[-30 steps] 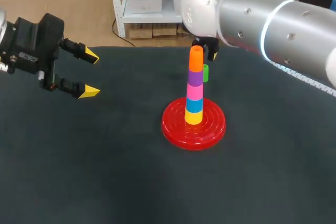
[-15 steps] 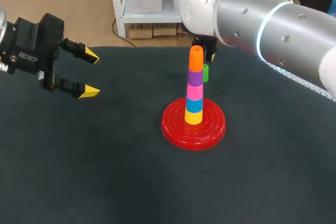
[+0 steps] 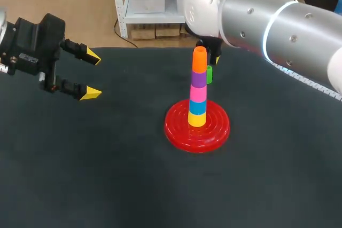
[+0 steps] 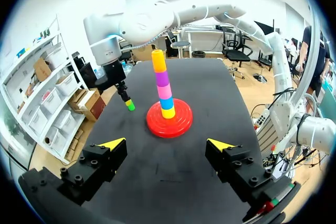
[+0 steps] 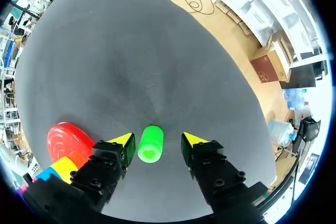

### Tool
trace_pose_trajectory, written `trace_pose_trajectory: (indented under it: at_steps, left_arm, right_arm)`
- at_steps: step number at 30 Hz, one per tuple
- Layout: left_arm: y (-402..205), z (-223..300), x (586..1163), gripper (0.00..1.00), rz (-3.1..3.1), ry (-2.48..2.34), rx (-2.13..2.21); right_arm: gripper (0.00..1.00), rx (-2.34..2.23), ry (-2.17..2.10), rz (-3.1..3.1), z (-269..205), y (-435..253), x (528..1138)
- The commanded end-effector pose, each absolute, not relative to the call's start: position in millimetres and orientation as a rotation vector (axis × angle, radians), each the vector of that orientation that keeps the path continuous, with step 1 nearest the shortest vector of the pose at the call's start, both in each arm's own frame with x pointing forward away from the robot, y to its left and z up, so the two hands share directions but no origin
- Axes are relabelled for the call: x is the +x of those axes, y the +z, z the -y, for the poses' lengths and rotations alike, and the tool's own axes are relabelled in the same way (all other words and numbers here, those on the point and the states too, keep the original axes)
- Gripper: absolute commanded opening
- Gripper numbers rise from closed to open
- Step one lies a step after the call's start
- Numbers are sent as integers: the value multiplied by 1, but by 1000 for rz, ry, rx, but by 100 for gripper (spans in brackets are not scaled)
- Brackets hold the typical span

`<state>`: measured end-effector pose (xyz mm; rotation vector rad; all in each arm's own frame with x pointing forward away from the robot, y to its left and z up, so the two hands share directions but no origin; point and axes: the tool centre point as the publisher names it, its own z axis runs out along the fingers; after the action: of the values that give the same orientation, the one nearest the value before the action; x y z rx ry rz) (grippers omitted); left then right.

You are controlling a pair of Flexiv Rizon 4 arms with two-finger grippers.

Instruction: Pick up and stack the cylinders on the red base in this order: pink,purple,orange,green

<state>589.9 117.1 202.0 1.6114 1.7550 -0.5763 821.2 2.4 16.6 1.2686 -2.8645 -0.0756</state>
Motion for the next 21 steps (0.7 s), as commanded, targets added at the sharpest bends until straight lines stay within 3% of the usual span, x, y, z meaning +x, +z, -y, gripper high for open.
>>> trace_pose_trajectory:
  at_steps: [1,3,6,7,14,21]
  left_arm:
    - [201,-118,590,100,-1751,-576,1612]
    - [201,-118,590,100,-1751,-576,1612]
    - [201,-118,590,100,-1751,-576,1612]
    - [201,-118,590,100,-1751,-576,1612]
    - [201,-118,590,100,-1751,-576,1612]
    - [201,-118,590,100,-1751,-576,1612]
  right_arm:
    - [53,1273,-74,2883,1,16,813]
    - [46,1271,-76,2884,1,15,814]
    - [6,1268,-84,2887,0,15,813]
    - [0,1268,-86,2887,-1,15,812]
    - [0,1282,-96,2931,-2,32,803]
    - [0,1381,-33,2956,1,106,778]
